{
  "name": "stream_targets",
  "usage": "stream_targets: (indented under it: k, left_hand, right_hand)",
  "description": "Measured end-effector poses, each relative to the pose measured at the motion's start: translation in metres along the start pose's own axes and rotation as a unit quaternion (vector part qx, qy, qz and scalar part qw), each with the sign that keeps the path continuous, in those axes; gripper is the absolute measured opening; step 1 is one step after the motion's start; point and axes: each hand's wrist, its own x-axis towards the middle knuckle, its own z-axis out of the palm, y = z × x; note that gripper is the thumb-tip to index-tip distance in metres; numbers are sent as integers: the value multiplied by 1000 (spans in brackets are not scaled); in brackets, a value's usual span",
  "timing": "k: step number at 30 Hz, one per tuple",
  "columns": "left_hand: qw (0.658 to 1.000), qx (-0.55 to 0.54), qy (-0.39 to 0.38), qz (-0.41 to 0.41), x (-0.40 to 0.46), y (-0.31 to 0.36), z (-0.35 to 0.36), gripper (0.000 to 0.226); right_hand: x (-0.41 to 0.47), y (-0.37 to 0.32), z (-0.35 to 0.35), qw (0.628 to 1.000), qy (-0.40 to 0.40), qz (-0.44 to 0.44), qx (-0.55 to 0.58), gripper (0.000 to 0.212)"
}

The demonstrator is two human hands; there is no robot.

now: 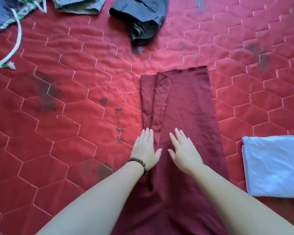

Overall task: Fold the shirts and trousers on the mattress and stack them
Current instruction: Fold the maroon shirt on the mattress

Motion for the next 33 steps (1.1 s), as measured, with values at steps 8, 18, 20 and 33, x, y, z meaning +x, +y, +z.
stream_targets:
  k: [8,18,20,33]
  left_hand:
    - [995,75,56,31,76,-26,-22,72]
    - [973,201,92,74,121,-112,-62,63]
    - [972,201,94,79,122,-116,-61,63]
    - [985,25,163,55,128,-31,-61,60]
  right_hand:
    - [90,-6,-18,999,17,-14,-43,63]
    - [176,-52,-42,993,60,-81,-67,69]
    - [184,-59,-38,993,62,-88,-59,72]
    - [184,-18,-40,987,123,-94,-50,57]
